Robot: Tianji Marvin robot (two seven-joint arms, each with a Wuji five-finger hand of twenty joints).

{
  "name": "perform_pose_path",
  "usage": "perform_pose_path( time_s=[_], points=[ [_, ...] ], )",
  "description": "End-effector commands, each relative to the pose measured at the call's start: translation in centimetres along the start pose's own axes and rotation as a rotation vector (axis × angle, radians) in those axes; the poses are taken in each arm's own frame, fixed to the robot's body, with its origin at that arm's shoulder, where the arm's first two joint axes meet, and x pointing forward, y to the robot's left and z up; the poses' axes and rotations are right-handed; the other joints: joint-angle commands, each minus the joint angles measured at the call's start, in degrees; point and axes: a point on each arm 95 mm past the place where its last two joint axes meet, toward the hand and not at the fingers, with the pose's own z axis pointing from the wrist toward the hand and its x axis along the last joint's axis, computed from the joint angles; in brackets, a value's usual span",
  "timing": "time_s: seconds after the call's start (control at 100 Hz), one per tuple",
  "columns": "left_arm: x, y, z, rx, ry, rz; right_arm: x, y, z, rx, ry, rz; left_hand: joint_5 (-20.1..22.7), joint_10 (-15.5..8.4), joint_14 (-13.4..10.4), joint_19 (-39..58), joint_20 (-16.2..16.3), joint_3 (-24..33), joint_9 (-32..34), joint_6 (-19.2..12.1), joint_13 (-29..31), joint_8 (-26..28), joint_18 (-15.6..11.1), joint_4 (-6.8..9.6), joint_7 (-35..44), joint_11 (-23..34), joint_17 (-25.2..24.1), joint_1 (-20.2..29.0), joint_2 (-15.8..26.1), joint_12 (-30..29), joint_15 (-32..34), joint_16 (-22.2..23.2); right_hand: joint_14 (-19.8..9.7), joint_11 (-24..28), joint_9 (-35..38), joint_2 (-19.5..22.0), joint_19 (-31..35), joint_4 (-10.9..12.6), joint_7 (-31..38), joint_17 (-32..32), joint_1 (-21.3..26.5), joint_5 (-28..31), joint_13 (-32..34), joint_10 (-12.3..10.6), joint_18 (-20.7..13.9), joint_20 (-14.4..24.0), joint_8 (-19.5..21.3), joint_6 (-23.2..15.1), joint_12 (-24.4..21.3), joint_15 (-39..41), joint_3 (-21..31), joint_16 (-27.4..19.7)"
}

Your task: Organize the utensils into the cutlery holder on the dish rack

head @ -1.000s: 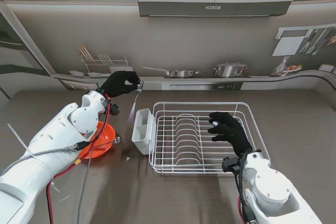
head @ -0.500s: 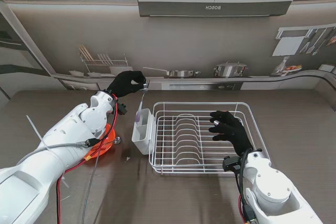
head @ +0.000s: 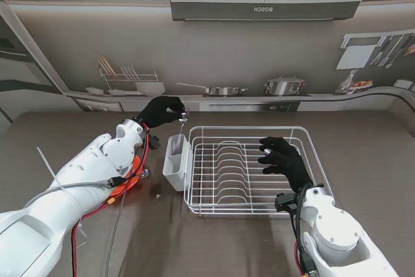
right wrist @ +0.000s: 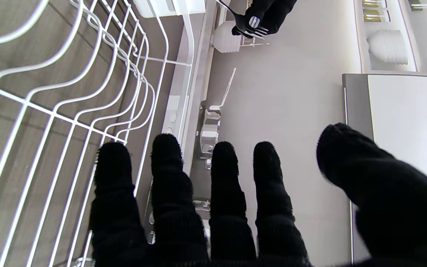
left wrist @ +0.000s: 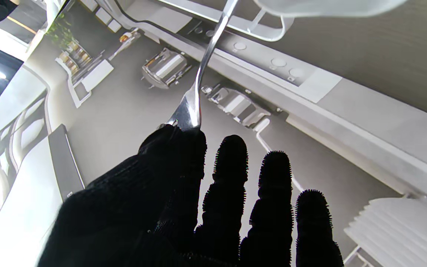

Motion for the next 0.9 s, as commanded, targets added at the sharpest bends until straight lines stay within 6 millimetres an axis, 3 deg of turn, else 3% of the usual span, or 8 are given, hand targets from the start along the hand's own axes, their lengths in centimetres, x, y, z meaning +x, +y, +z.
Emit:
perform_pose_path(
  time_s=[0.0,0.13,0.3,0.56,0.67,0.89],
  points=[
    [-0.2,0.4,-0.3,-0.026,-0.005,-0.001,-0.1,-0.4,-0.1,0.012,-0.002,0.016,2.7,0.4,0.2,-1.6,-0.1,-0.7,-1.2,-2.9,-1.2,-1.0,0.0,4.30,0.4,-0.4,-1.5,4.5,2.9,-1.4,-1.3,0.1,0.3,0.0,0.9,1.2,-0.4,0.1,0.6,0.3,-1.7,-0.6,1.6,0.1,0.9,0.6,-0.9,0.0,-0.3,0.1,-0.7,0.3],
    [-0.3,0.5,-0.7,-0.035,-0.012,-0.006,-0.1,-0.4,-0.1,0.012,-0.004,0.020,3.5,1.2,0.5,-2.9,0.2,-5.0,-2.2,-2.2,-2.0,-4.8,0.1,6.12,-3.1,-1.6,-1.7,6.7,3.9,-5.0,-2.4,-0.4,0.3,0.0,0.8,1.2,-0.4,0.1,0.6,0.3,-1.7,-0.6,1.7,0.4,0.9,0.6,-0.9,0.1,-0.3,0.1,-0.7,0.3],
    [-0.3,0.5,-1.0,-0.044,-0.015,-0.001,-0.1,-0.4,-0.2,0.015,-0.005,0.023,4.4,1.9,0.6,-4.6,0.5,-7.8,-3.4,-2.0,-2.7,-8.2,0.3,7.08,-7.5,-3.5,-1.9,8.9,4.9,-12.4,-4.5,-1.6,0.3,-0.1,0.8,1.3,-0.4,0.1,0.6,0.3,-1.7,-0.5,1.7,0.4,1.0,0.6,-0.9,0.1,-0.3,0.1,-0.7,0.4],
    [-0.5,0.1,-1.8,-0.064,-0.020,0.019,-0.1,-0.5,-0.1,0.017,-0.005,0.024,4.5,2.1,0.6,-6.5,0.6,-9.1,-4.2,-1.3,-2.8,-10.5,0.6,7.22,-12.5,-3.8,-1.8,8.0,3.4,-16.7,-5.5,-1.9,0.3,-0.1,0.8,1.3,-0.4,0.1,0.6,0.3,-1.7,-0.5,1.7,0.5,1.0,0.6,-0.9,0.1,-0.3,0.1,-0.7,0.4],
    [-0.4,0.0,-2.1,-0.072,-0.019,0.031,-0.1,-0.5,-0.1,0.018,-0.005,0.024,4.7,2.1,0.7,-7.4,1.2,-10.2,-4.6,-1.1,-2.9,-10.8,0.8,7.35,-15.4,-3.6,-1.8,7.5,2.2,-23.7,-5.9,-1.9,0.3,-0.1,0.8,1.2,-0.4,0.1,0.6,0.3,-1.7,-0.4,1.7,0.5,1.0,0.6,-0.9,0.2,-0.3,0.1,-0.7,0.4],
    [-0.4,-0.3,-2.7,-0.086,-0.018,0.057,-0.1,-0.5,-0.1,0.021,-0.005,0.023,2.1,2.6,1.0,-8.8,1.2,-11.5,-6.3,0.4,-3.7,-14.7,1.1,7.32,-22.0,-4.4,-1.8,6.0,-0.4,-27.0,-6.9,-2.3,0.3,0.0,1.0,1.3,-0.3,0.1,0.6,0.4,-1.7,-0.5,1.8,0.2,0.9,0.6,-0.9,0.1,-0.3,0.2,-0.7,0.4]
  ],
)
